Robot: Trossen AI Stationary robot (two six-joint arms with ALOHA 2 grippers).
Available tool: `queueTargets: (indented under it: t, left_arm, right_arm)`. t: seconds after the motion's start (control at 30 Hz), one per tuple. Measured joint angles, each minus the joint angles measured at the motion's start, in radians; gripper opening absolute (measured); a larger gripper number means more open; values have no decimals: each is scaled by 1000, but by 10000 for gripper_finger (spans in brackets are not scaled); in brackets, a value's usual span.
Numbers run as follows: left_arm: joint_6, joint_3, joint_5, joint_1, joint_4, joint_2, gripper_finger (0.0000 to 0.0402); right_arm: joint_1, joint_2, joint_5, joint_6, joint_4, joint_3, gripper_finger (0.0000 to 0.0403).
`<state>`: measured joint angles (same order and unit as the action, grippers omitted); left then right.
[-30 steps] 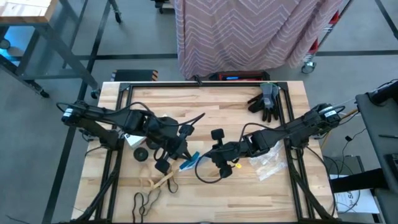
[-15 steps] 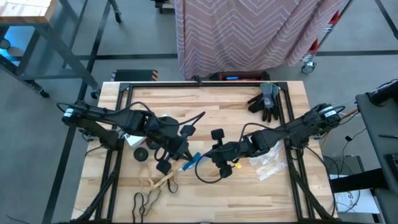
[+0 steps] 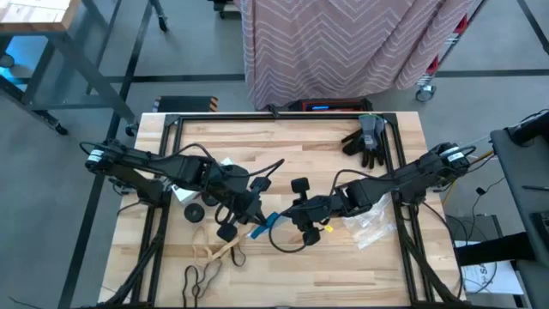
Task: Sort rubber bands
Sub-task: Put the blue rubberband into the transparent zip bag
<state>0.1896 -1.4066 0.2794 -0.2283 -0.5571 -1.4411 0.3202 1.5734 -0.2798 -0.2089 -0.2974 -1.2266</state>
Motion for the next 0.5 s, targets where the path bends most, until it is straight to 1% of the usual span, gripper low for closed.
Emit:
queueTargets:
  t: [0.33, 0.5]
  left_arm:
    - [-48, 64, -7, 0, -13, 0, 0]
    - [-90, 107, -11, 1, 27, 0, 0]
  right_arm:
    - [0, 0, 0, 0, -1, 0, 0]
    - [0, 0, 0, -1, -1, 0, 0]
